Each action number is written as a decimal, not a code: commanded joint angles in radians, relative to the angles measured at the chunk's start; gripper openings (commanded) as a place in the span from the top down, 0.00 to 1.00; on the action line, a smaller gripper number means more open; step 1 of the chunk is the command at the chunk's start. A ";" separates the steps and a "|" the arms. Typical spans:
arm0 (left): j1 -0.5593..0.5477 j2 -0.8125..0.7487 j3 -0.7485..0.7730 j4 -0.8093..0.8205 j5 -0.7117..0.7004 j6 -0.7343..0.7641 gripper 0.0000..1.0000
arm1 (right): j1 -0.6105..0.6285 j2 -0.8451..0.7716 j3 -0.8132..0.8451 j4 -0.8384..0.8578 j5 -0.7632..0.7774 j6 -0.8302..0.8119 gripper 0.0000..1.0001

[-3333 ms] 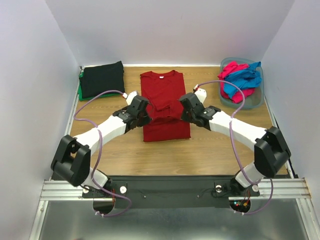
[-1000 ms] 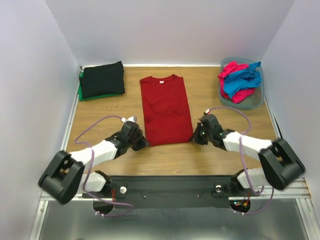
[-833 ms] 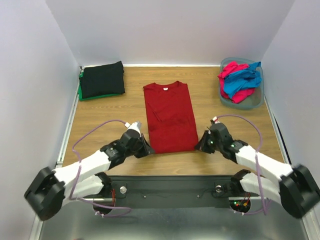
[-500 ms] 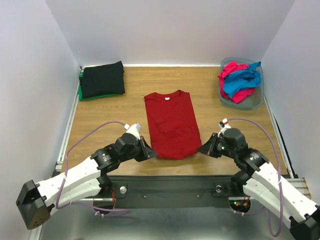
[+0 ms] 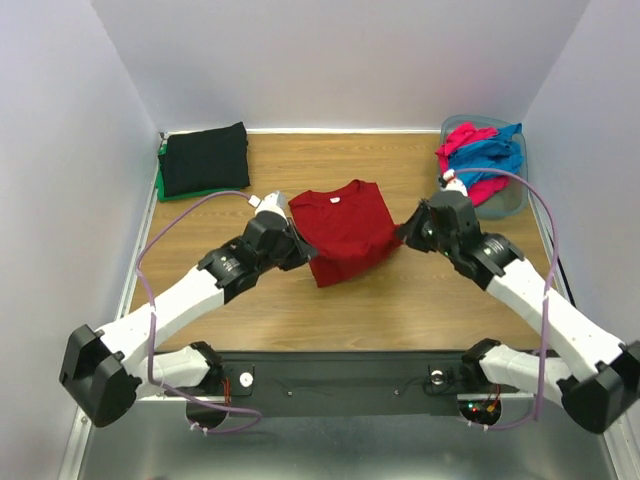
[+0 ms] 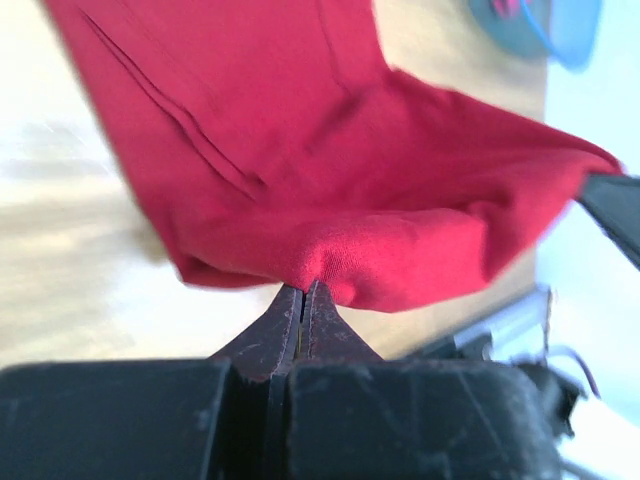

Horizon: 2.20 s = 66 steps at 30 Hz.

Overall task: Fold and stack the t-shirts
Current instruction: Fold the tshirt, then neatly place the folded tshirt to the corner

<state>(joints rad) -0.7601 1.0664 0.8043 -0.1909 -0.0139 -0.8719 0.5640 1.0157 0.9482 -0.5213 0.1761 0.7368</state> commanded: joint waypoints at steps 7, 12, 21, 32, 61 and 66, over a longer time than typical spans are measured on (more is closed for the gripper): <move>0.217 0.179 0.153 0.073 0.083 0.148 1.00 | -0.035 0.291 0.297 0.086 0.175 -0.134 1.00; 0.295 0.306 0.254 0.070 0.132 0.178 1.00 | -0.097 0.463 0.386 0.133 0.062 -0.183 1.00; 0.410 0.553 0.429 0.091 0.170 0.227 1.00 | -0.210 0.740 0.595 0.170 -0.079 -0.224 1.00; 0.469 0.857 0.702 0.021 0.157 0.241 0.68 | -0.273 1.104 0.862 0.170 -0.220 -0.283 0.51; 0.321 0.849 0.346 0.153 0.128 0.177 0.21 | -0.276 -0.100 -0.233 0.228 -0.339 -0.099 0.00; 0.294 0.952 0.482 0.021 0.023 0.201 0.62 | -0.276 -0.135 -0.259 0.218 -0.328 -0.086 0.00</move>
<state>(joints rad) -0.4435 1.9438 1.2263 -0.0418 0.1051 -0.7017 0.2893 0.9062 0.7116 -0.3283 -0.1474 0.6235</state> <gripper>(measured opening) 0.424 0.998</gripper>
